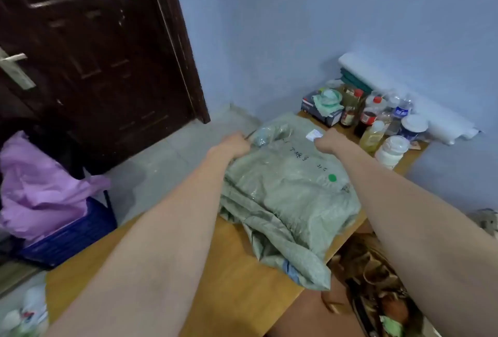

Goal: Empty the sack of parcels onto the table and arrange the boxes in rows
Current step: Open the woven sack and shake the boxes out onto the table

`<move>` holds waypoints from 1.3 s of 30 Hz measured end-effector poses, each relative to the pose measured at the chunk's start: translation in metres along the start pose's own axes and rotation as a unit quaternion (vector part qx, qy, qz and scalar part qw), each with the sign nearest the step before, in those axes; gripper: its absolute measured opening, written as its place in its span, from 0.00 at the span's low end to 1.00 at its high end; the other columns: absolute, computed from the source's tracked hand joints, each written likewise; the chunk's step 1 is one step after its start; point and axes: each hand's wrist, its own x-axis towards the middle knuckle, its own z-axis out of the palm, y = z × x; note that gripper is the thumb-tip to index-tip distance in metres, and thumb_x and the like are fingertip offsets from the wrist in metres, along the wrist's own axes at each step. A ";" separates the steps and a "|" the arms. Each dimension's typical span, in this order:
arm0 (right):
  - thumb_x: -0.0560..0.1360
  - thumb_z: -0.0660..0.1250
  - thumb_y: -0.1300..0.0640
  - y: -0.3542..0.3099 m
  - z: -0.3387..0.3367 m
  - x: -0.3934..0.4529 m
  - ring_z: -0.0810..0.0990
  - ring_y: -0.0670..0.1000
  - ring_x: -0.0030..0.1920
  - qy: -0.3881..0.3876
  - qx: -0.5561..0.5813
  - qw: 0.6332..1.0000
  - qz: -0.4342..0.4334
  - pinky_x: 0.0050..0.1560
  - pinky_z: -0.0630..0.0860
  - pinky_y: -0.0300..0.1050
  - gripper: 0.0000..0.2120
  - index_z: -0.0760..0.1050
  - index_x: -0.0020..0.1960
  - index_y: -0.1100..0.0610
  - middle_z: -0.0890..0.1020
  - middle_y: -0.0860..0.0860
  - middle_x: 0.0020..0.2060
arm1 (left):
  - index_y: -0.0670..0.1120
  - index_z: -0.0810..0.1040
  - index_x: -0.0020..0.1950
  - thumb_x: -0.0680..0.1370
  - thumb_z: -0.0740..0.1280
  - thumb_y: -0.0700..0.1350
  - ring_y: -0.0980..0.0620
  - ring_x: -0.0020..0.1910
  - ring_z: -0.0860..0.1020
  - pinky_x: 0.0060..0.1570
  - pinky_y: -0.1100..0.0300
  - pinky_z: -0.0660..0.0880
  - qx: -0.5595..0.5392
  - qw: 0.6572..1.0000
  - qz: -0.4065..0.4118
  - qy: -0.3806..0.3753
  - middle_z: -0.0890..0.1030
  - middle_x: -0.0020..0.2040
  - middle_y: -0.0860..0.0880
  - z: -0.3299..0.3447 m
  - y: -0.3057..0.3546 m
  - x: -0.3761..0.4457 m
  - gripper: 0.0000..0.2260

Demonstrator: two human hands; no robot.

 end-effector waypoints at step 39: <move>0.76 0.64 0.38 0.000 0.131 0.005 0.71 0.59 0.68 -0.172 0.141 0.975 0.025 0.63 0.71 0.50 0.39 0.53 0.79 0.54 0.68 0.55 0.73 | 0.50 0.59 0.79 0.81 0.52 0.65 0.42 0.77 0.59 0.76 0.45 0.58 -0.014 0.966 -0.091 -0.240 0.56 0.80 0.46 0.063 -0.088 -0.033 0.31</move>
